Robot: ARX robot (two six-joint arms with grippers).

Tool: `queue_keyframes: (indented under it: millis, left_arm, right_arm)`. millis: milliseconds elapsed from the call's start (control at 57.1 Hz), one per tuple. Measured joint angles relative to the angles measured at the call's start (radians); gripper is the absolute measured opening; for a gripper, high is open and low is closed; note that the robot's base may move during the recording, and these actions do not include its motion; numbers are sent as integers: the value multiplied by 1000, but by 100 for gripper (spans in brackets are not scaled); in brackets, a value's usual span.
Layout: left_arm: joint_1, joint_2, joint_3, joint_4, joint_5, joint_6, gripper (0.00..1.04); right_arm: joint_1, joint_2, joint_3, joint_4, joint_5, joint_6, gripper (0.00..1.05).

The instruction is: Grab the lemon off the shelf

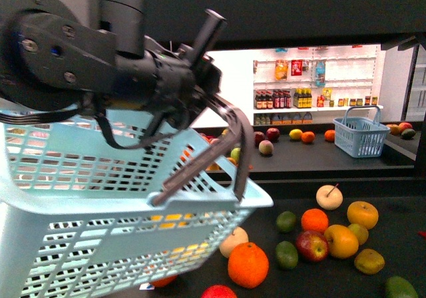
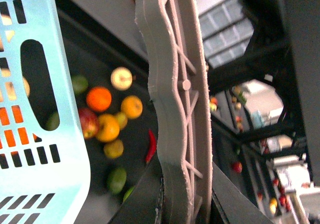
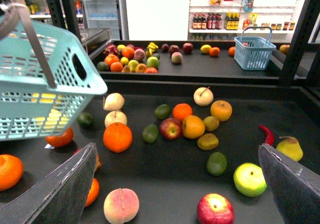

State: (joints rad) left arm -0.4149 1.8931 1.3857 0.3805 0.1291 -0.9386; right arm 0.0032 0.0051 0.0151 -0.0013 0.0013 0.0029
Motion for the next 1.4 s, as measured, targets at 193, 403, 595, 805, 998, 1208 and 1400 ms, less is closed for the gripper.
queue_keyframes:
  millis: [193, 403, 595, 805, 998, 1208, 1400]
  left_arm:
    - [181, -108, -109, 192, -179, -183, 11]
    - [354, -141, -200, 302, -177, -305, 11]
    - [455, -141, -280, 423, -171, -405, 11]
    - [558, -141, -356, 499, -179, -476, 11]
    - [631, -141, -410, 539, -174, -484, 11]
    - [688, -138, -448, 576, -138, -507, 11]
    - [712, -101, -451, 626, -110, -525, 11]
  right_arm:
    - [0, 0, 0, 0, 0, 0, 97]
    - [0, 0, 0, 0, 0, 0, 97]
    - [0, 0, 0, 0, 0, 0, 97]
    - [0, 0, 0, 0, 0, 0, 97]
    - [0, 0, 0, 0, 0, 0, 97]
    - [0, 0, 0, 0, 0, 0, 97]
    - [0, 0, 0, 0, 0, 0, 97]
